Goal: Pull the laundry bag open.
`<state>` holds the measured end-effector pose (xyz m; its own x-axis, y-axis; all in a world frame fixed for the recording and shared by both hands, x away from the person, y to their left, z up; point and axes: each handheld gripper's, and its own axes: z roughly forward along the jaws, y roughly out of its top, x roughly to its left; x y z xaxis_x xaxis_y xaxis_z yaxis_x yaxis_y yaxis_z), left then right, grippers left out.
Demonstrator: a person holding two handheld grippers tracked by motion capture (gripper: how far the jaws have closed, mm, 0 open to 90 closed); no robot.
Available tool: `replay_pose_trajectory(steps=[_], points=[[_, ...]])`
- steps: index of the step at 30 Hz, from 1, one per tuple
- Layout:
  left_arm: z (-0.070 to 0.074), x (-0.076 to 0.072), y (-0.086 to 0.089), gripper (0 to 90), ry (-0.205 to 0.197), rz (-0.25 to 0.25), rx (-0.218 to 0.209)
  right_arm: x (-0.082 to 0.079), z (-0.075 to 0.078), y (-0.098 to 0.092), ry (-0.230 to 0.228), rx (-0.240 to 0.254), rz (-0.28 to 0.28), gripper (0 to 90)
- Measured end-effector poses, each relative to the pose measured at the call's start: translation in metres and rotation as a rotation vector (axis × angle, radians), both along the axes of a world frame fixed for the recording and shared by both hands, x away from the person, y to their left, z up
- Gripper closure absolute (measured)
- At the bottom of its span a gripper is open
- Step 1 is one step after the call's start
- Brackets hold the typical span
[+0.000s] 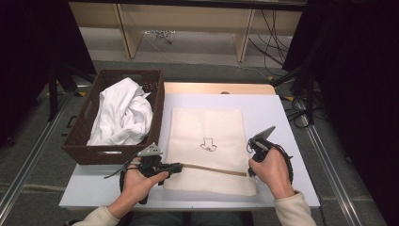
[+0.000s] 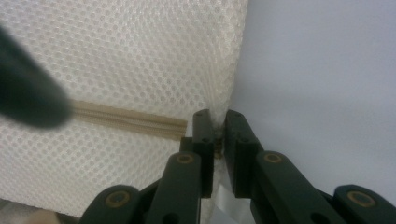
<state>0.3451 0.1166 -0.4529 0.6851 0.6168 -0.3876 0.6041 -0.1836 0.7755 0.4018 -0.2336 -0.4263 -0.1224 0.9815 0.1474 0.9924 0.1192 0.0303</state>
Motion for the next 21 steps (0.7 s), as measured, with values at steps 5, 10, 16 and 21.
replay_pose_trajectory(steps=[5,10,16,21], points=[[-0.002,-0.001,0.003,86.9,0.009,0.007,-0.006,-0.001,-0.002,-0.002,-0.043,0.008,0.042,84.4],[-0.002,-0.001,0.006,86.9,0.01,0.01,-0.003,-0.001,0.001,0.0,0.0,0.005,0.023,84.5],[-0.002,-0.001,0.012,86.9,0.01,0.023,-0.002,-0.001,-0.001,0.0,-0.014,0.002,0.004,84.4],[-0.004,-0.001,0.016,86.9,0.011,0.028,-0.003,-0.002,-0.001,0.001,-0.02,0.002,-0.002,84.5]])
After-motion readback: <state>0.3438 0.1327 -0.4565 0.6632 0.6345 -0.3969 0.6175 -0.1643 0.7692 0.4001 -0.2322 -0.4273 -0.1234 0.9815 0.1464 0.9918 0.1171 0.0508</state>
